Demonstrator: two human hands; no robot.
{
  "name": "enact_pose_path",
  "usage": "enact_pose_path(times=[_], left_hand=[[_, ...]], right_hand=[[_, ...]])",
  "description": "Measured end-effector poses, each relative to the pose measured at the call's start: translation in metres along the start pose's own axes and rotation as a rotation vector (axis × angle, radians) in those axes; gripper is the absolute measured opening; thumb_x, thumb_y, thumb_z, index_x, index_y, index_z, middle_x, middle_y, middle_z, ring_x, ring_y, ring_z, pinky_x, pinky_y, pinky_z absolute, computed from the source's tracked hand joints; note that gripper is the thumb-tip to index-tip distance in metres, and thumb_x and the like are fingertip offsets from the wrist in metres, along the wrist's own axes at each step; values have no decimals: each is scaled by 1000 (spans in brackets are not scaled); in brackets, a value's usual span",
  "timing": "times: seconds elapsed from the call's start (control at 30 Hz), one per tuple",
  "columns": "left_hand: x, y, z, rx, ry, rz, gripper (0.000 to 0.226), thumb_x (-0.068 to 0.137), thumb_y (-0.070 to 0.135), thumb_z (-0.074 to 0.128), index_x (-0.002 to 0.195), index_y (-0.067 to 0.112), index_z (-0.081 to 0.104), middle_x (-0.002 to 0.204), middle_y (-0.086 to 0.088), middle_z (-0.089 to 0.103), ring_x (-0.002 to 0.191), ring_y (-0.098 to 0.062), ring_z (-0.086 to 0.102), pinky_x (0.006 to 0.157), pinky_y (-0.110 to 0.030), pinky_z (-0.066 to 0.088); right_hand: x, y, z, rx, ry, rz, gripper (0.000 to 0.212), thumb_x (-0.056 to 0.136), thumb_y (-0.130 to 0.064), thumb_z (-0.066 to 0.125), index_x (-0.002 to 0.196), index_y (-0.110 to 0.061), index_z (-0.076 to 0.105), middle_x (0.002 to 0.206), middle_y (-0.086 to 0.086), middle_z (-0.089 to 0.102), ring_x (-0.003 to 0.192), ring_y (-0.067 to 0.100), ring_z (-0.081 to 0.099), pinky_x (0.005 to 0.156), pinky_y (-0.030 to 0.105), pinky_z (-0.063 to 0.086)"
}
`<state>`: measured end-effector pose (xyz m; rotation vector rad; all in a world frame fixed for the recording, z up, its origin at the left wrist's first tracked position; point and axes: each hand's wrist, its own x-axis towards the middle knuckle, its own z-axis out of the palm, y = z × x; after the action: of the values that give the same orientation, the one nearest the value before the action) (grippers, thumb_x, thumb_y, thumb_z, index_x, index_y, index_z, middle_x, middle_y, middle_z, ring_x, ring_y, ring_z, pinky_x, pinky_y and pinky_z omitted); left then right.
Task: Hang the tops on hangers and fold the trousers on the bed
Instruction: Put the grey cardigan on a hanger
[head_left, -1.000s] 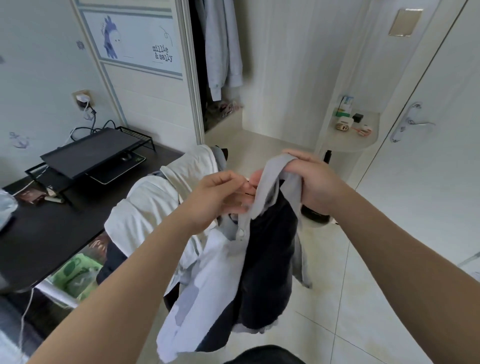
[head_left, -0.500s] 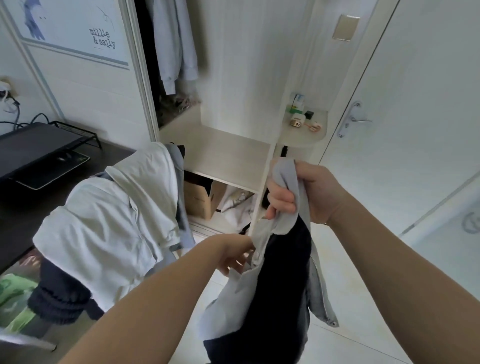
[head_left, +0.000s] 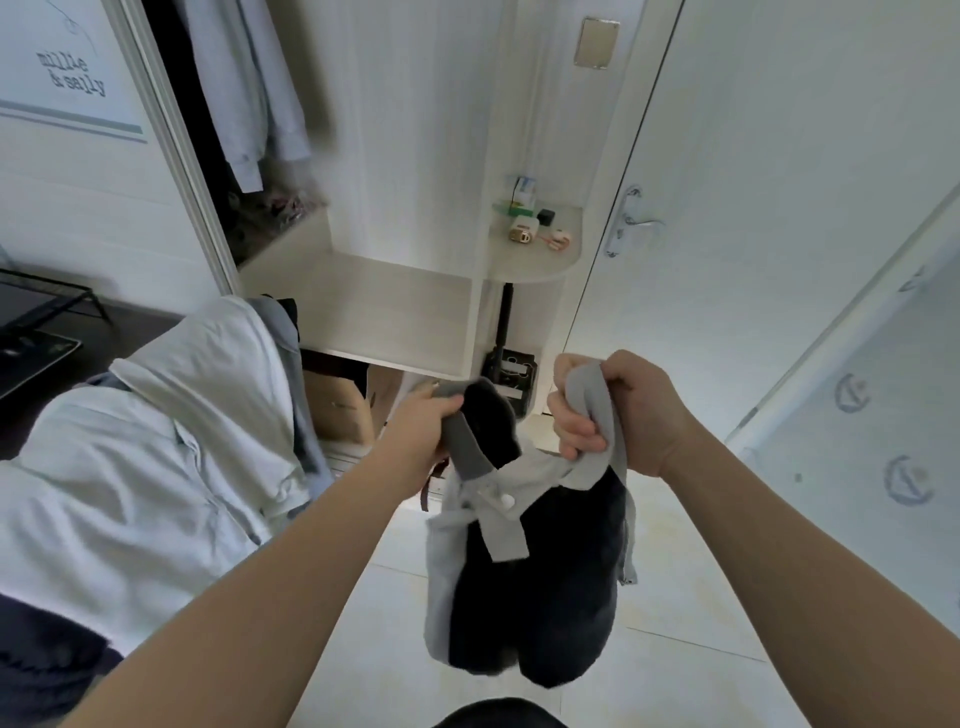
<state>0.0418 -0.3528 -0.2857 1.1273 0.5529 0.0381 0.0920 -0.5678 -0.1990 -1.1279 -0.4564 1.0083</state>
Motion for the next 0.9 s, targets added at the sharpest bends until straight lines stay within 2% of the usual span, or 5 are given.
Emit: enact_pose_path(times=[0.13, 0.3, 0.5, 0.8, 0.9], left_hand=[[-31, 47, 4, -214, 93, 77, 17, 94, 4, 50, 84, 6, 63, 84, -12, 64, 78, -25, 62, 74, -36, 53], [-72, 83, 10, -176, -73, 166, 10, 85, 2, 47, 87, 4, 57, 79, -9, 59, 73, -22, 59, 68, -33, 54], [-88, 94, -12, -102, -133, 224, 27, 67, 10, 54, 91, 0, 58, 87, -12, 58, 80, -25, 58, 71, -31, 50], [-79, 102, -78, 1057, 503, 672, 16, 85, 8, 60, 72, 7, 50, 61, -1, 52, 61, -18, 46, 52, -32, 32], [-71, 100, -102, 1292, 540, 627, 10, 87, 8, 56, 94, 6, 49, 73, -8, 55, 71, -27, 54, 59, -36, 36]], right_hand=[[1, 19, -7, -324, 321, 99, 53, 95, -59, 49, 98, -6, 54, 74, 16, 56, 52, 27, 51, 59, 49, 56], [37, 38, 7, -791, 331, -95, 74, 88, -33, 76, 148, -43, 34, 150, -13, 37, 136, 9, 38, 107, 34, 38], [96, 76, 37, -982, 253, -74, 20, 86, -4, 64, 97, -19, 69, 90, -10, 69, 87, 8, 63, 83, 29, 52], [119, 53, 42, -1508, 516, 166, 12, 88, -5, 50, 95, -11, 58, 97, 9, 58, 94, 33, 63, 76, 40, 55], [126, 32, 44, -1049, 535, 122, 23, 93, 5, 47, 104, -1, 67, 104, 21, 66, 85, 32, 67, 62, 36, 61]])
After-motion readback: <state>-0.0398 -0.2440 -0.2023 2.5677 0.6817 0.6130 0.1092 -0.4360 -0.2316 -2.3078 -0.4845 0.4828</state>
